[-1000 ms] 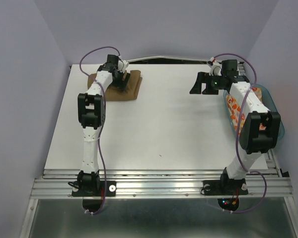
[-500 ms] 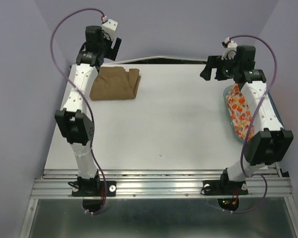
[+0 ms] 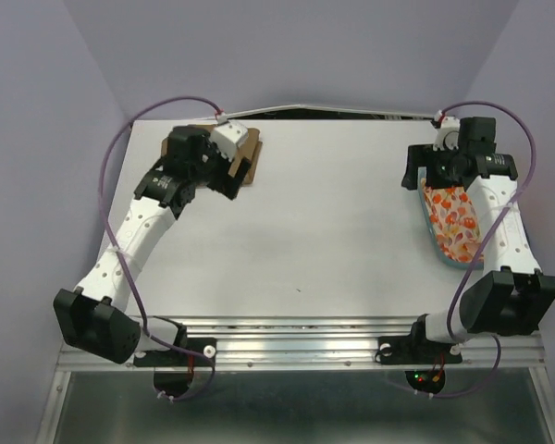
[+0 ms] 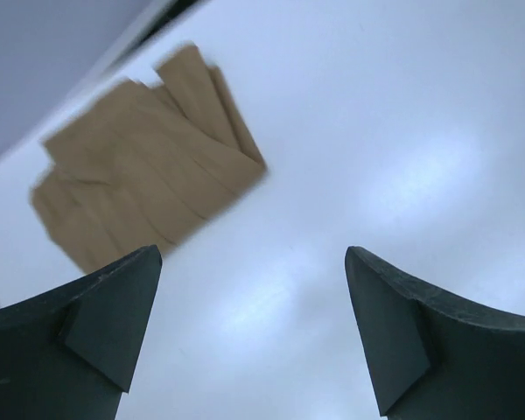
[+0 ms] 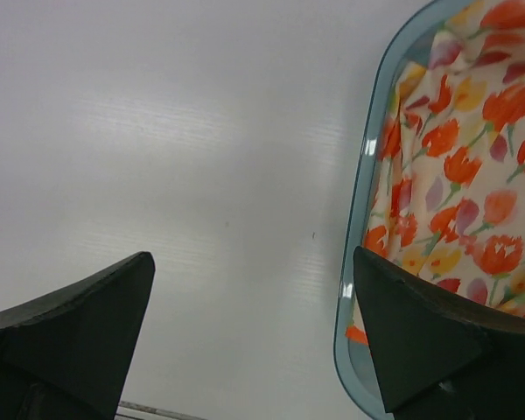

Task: Fold and stack the skirts
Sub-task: Neatly place the folded skirt to the corner, then grab the skirt from the pile

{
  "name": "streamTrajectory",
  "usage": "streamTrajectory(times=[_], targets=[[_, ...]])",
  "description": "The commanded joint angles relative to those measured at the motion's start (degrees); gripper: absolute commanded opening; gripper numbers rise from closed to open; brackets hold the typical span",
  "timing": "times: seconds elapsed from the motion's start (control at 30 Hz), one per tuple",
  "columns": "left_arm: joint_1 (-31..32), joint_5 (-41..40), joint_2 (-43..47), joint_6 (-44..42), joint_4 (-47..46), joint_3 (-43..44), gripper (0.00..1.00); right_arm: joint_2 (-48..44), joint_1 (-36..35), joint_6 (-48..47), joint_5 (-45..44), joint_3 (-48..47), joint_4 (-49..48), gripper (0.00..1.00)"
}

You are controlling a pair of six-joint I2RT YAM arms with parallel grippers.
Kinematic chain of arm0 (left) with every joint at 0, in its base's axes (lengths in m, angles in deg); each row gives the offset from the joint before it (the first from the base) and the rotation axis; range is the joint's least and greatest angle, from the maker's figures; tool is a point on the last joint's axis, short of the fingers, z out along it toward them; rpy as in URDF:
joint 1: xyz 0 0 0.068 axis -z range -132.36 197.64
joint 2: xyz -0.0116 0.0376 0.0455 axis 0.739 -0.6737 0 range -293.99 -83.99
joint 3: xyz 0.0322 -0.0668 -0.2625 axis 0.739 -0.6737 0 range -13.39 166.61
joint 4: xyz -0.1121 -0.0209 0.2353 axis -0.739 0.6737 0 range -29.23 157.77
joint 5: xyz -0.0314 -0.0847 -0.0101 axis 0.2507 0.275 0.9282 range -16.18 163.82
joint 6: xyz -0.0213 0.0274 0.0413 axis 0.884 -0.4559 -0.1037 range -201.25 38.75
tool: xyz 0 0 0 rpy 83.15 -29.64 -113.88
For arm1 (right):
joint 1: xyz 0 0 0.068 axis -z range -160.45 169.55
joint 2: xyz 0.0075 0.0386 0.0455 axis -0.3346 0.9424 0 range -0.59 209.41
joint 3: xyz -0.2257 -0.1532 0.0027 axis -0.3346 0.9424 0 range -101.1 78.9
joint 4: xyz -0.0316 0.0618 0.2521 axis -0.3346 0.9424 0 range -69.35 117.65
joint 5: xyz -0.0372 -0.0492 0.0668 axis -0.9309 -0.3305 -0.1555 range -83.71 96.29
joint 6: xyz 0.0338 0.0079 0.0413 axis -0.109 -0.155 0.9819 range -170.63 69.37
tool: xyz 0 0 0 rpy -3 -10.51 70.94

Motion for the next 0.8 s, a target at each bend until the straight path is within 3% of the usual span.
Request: streamTrajectory(times=[0.0,0.07,0.27,0.4,0.47,0.77], targets=[[1.1,5.6,2.5,3.0,3.0,-9.8,0.99,-3.4,0.3,-2.8,-4.4,3.0,4.4,1.00],[-0.3,5.3,7.3,3.1,1.3,-15.3,0.99,-2.0,1.3,-4.1,-8.3,4.2,4.3,1.00],[-0.6,4.9,7.5,1.9,7.3,-13.6,0.99,6.8,12.9,-6.9,-10.3,2.4,1.2,0.97],[-0.6,8.5,5.0,1.8,9.4,-11.4,0.99,14.0,18.4,-9.0,-9.9,0.3,-0.4,0.85],[-0.6,9.7,3.8,2.2,9.7,-10.2,0.99,16.8,19.0,-9.5,-9.9,-0.3,-1.9,0.78],[-0.5,9.8,-1.2,3.6,10.0,-6.2,0.99,29.9,19.6,-8.1,-11.6,-2.4,-8.9,0.73]])
